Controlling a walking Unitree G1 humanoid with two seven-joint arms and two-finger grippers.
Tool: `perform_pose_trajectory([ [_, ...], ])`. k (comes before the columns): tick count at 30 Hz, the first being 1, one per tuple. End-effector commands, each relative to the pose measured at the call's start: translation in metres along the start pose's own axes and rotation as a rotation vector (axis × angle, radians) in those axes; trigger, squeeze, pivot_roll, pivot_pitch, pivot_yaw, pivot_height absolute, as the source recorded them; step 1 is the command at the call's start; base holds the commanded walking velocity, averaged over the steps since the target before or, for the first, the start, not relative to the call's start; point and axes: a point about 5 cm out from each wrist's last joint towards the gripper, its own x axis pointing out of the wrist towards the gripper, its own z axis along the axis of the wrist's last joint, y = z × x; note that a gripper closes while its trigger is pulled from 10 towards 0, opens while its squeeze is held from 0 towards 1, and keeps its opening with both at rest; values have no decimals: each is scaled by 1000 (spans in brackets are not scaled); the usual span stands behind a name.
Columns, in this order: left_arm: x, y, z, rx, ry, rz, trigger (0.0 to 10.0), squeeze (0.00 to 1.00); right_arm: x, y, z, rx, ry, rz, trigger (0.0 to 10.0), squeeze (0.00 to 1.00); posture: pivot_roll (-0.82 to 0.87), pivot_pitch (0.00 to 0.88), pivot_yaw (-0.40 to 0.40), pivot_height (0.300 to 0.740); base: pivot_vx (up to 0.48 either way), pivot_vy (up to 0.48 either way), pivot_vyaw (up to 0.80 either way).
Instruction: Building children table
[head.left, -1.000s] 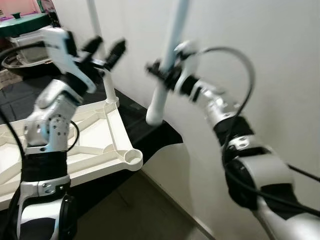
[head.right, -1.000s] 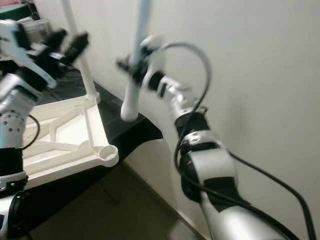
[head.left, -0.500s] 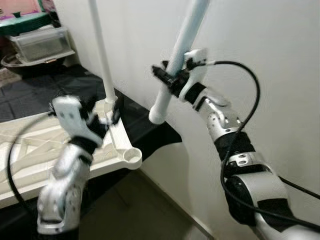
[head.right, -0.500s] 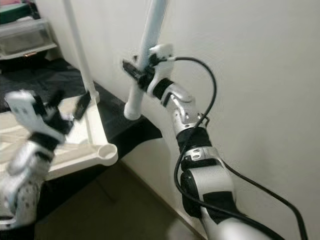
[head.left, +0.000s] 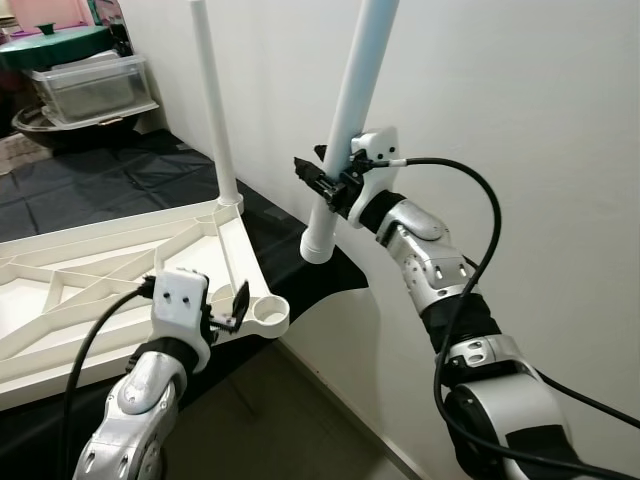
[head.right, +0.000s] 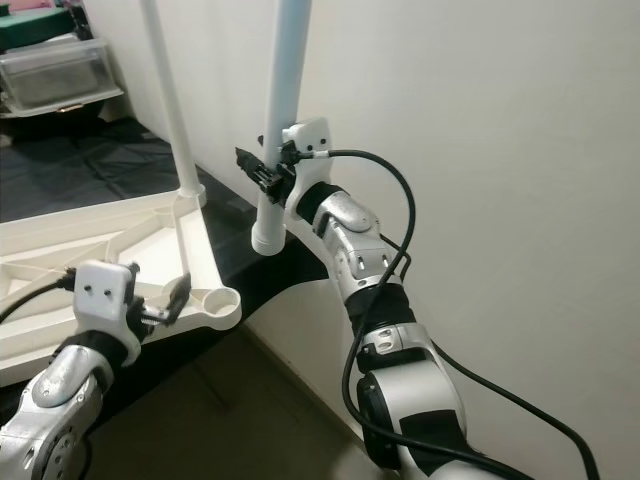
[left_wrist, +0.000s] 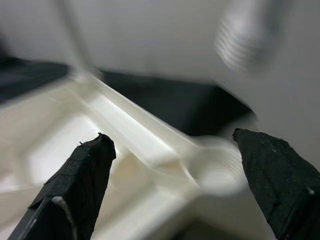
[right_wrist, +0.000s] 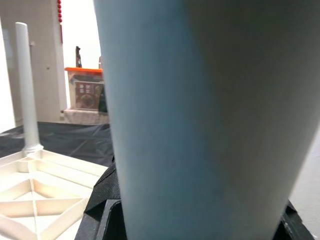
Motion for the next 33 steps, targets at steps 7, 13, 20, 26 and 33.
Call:
perform_pose_trajectory([
  [7, -12, 2, -31, 221, 198, -152, 10000, 0, 1, -2, 2, -20, 15, -32, 10000, 0, -28, 0, -10, 740, 0, 0, 0],
  [13, -8, 32, -20, 398, 193, -147, 10000, 0, 0, -3, 3, -24, 14, -44, 10000, 0, -17, 0, -10, 740, 0, 0, 0],
  [20, -1, 57, -11, 489, 205, -190, 10000, 0, 0, -4, 4, -23, 16, -53, 10000, 0, -14, 0, -6, 740, 0, 0, 0],
  [26, 7, 62, -21, 426, 255, -387, 10000, 0, 0, -5, 7, -7, 11, -71, 10000, 0, -25, 0, 14, 740, 0, 0, 0],
  [33, 14, 73, -23, 451, 300, -457, 10000, 0, 0, -7, 9, 2, 10, -78, 10000, 0, -22, 7, 20, 740, 0, 0, 0],
])
